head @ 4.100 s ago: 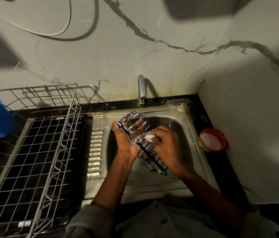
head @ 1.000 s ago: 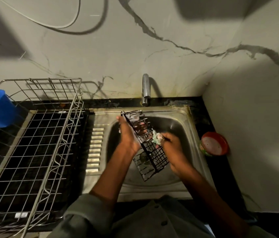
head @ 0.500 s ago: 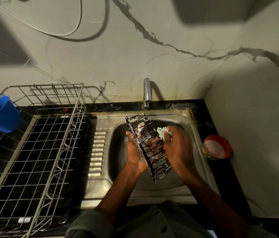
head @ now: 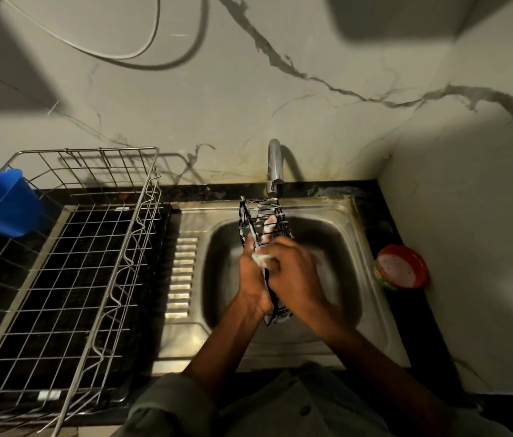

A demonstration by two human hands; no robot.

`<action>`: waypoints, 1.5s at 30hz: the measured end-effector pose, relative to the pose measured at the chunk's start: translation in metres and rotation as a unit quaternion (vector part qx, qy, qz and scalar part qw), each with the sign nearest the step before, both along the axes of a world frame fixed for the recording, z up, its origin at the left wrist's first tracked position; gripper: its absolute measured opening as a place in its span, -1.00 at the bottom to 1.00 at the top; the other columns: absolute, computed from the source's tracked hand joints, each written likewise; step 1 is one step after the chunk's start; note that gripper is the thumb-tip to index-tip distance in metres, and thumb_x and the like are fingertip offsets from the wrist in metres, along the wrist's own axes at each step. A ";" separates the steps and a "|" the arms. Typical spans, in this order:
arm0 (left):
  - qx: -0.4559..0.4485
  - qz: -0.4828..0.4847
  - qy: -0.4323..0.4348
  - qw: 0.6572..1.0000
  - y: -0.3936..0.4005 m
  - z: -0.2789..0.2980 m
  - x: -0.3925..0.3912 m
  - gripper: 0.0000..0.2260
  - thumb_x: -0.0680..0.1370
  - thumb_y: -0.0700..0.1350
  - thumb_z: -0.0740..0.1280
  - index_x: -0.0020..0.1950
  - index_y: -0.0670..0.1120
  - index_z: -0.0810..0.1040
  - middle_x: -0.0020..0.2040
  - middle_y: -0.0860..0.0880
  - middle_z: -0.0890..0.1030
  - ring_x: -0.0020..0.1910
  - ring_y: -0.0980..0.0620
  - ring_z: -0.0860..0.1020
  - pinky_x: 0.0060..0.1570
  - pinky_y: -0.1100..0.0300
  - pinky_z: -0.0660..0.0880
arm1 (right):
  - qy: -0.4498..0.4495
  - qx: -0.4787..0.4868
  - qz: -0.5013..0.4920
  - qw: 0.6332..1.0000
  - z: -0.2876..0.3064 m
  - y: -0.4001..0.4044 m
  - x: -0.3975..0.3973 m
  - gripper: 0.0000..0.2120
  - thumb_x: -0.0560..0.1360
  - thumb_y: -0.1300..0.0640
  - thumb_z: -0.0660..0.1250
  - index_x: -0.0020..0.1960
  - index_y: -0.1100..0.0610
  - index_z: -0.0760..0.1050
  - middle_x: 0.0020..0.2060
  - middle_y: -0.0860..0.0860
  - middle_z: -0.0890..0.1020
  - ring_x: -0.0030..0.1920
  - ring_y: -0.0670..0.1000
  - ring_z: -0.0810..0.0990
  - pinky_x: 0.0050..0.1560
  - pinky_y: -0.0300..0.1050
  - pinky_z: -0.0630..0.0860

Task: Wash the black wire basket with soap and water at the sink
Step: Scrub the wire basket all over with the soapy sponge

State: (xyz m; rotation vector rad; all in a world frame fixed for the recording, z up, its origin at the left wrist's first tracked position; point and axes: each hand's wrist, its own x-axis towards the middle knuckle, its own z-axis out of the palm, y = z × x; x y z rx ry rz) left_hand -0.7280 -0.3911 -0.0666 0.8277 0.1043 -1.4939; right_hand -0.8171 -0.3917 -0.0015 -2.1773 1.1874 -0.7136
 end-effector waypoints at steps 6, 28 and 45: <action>-0.036 0.010 0.002 0.999 0.002 0.006 0.002 -0.62 0.71 0.13 0.17 0.18 -0.12 0.62 -0.11 -0.11 0.68 -0.17 -0.03 0.70 -0.11 0.16 0.63 | -0.018 -0.011 0.009 1.000 0.007 -0.014 0.006 -0.74 0.39 0.38 0.42 -0.08 0.06 0.71 -0.13 -0.04 0.68 -0.11 -0.05 0.64 -0.13 -0.18 0.56; -0.064 -0.027 0.011 0.997 -0.003 -0.004 0.016 -0.45 0.63 0.34 0.22 0.28 -0.11 0.61 0.21 -0.17 0.64 0.15 -0.12 0.65 0.14 0.00 0.58 | 0.021 -0.051 -0.011 0.998 0.003 -0.040 0.014 -0.74 0.43 0.36 0.48 0.07 0.12 0.68 0.00 0.03 0.69 -0.03 -0.01 0.64 -0.05 -0.17 0.57; -0.085 0.065 0.031 0.994 -0.008 0.001 0.020 -0.41 0.63 0.36 0.11 0.04 -0.09 0.69 0.03 -0.17 0.61 0.01 -0.16 0.57 0.13 -0.03 0.48 | 0.065 -0.076 -0.090 0.991 -0.002 -0.001 -0.022 -0.72 0.50 0.27 0.40 0.17 0.04 0.65 0.11 -0.02 0.63 0.07 0.00 0.60 0.09 -0.18 0.52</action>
